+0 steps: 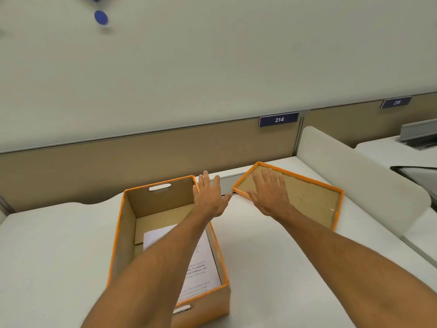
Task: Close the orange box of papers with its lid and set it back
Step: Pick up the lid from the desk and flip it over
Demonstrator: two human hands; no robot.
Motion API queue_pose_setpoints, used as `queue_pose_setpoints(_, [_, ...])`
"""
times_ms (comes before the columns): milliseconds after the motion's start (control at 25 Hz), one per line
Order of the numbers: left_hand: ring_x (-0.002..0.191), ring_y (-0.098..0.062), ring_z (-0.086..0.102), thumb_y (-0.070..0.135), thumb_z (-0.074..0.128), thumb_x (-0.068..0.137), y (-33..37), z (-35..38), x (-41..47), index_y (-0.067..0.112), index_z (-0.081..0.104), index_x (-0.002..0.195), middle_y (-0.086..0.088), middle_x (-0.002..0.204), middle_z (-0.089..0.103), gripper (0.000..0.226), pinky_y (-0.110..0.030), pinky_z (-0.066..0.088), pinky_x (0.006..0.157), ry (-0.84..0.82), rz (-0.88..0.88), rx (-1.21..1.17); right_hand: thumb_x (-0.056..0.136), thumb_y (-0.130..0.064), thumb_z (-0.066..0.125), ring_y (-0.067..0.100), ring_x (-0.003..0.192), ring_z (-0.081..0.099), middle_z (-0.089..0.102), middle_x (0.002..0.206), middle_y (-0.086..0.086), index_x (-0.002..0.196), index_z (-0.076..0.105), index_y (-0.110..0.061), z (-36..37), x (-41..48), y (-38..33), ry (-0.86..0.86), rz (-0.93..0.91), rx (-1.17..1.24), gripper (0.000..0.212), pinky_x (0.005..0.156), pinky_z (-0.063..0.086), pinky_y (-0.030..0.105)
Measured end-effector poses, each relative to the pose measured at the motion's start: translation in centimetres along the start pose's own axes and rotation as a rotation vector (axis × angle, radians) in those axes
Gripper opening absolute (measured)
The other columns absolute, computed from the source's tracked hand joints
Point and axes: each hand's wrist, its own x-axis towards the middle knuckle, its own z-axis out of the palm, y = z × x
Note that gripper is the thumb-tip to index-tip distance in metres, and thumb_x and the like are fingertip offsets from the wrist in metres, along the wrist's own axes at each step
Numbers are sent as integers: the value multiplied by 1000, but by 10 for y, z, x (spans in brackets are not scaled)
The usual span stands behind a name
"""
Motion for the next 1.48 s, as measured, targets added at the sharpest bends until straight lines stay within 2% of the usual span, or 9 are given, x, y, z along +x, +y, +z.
queue_pose_setpoints(120, [150, -35, -3, 53, 44, 93, 51, 31, 24, 16, 18, 151, -17, 162, -2, 73, -53, 11, 120, -20, 34, -4, 97, -51, 37, 31, 142, 28, 34, 151, 10, 143, 34, -20, 10, 18, 51, -19, 1, 4, 56, 116, 21, 52])
queue_pose_setpoints(320, [149, -35, 6, 55, 48, 90, 116, 90, 59, 19, 23, 149, -15, 161, 7, 73, -53, 13, 117, -51, -37, -30, 96, -53, 37, 33, 147, 20, 28, 157, 13, 148, 30, -19, 38, 53, 132, -57, -5, -23, 62, 118, 16, 54])
queue_pose_setpoints(560, [149, -37, -5, 58, 43, 91, 157, 158, 87, 19, 15, 152, -15, 162, -5, 78, -55, 8, 118, -166, -206, -79, 95, -53, 39, 33, 144, 25, 32, 154, 15, 144, 34, -17, 93, 78, 196, -130, -32, -41, 61, 116, 20, 55])
queue_pose_setpoints(840, [149, -36, -6, 55, 49, 90, 167, 207, 99, 16, 13, 152, -17, 162, -5, 81, -54, 7, 118, -183, -333, -100, 95, -54, 39, 36, 147, 20, 25, 157, 16, 147, 28, -17, 146, 112, 232, -247, -5, -2, 65, 118, 17, 57])
queue_pose_setpoints(1040, [150, -33, -8, 53, 50, 90, 163, 228, 103, 8, -5, 152, -18, 161, -10, 94, -52, 5, 119, -194, -425, -160, 94, -56, 39, 37, 147, 19, 23, 158, 16, 148, 27, -17, 175, 142, 241, -304, 15, 17, 69, 117, 17, 57])
queue_pose_setpoints(1280, [150, -29, -7, 44, 43, 95, 154, 241, 103, 4, -5, 152, -15, 161, -14, 85, -53, 2, 119, -152, -384, -149, 87, -55, 49, 38, 138, 31, 36, 148, 16, 139, 36, -17, 204, 155, 256, -359, 70, 101, 66, 112, 28, 57])
queue_pose_setpoints(1480, [150, -28, -6, 37, 36, 97, 137, 242, 109, 8, 0, 153, -16, 161, -16, 73, -52, 2, 119, -161, -317, -104, 89, -54, 50, 44, 145, 17, 18, 158, 18, 144, 28, -17, 213, 158, 262, -394, 125, 174, 70, 115, 17, 59])
